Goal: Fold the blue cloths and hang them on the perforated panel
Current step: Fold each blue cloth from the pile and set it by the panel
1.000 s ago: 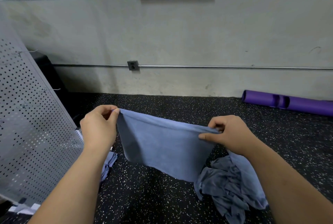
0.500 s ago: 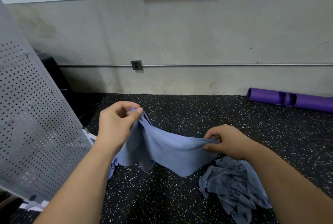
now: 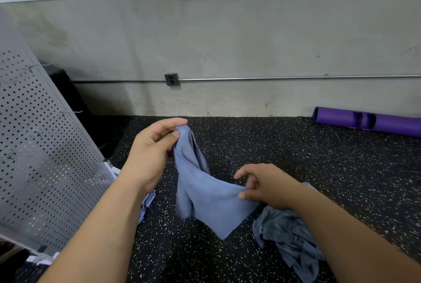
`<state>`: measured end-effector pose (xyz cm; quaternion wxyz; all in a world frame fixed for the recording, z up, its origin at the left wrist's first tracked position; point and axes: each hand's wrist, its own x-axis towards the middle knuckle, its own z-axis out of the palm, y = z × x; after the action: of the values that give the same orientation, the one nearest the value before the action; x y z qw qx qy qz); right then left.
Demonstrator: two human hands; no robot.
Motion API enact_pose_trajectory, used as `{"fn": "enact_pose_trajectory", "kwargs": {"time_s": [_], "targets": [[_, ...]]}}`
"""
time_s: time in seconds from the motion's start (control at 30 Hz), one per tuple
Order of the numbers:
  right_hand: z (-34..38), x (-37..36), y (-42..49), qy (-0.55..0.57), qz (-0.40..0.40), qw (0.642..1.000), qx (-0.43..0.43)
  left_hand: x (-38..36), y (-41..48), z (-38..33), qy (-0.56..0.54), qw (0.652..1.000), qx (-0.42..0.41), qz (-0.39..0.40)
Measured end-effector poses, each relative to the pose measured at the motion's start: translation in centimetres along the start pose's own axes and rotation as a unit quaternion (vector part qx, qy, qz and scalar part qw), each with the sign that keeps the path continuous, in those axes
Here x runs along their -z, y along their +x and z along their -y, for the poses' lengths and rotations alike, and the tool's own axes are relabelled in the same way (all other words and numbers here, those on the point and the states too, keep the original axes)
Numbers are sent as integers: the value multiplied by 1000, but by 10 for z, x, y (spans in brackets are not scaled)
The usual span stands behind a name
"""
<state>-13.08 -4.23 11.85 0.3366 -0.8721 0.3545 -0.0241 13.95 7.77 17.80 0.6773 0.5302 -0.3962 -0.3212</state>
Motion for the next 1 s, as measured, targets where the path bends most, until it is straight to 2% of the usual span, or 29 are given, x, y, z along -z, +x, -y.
{"fn": "enact_pose_trajectory", "kwargs": {"time_s": [0.2,0.53,0.8,1.0], "targets": [[10,-26,8,19,-52,998,9,-12,-3,-17,-104,994,2,30],[18,-57,22,61,-112,992,-15,-19,-2,-24,-160,987,8,26],[12,-63,25,60,-38,997,2,-25,0,-15,-167,985,17,34],[13,-70,25,33,-44,998,7,-27,0,-12,-168,985,21,40]]}}
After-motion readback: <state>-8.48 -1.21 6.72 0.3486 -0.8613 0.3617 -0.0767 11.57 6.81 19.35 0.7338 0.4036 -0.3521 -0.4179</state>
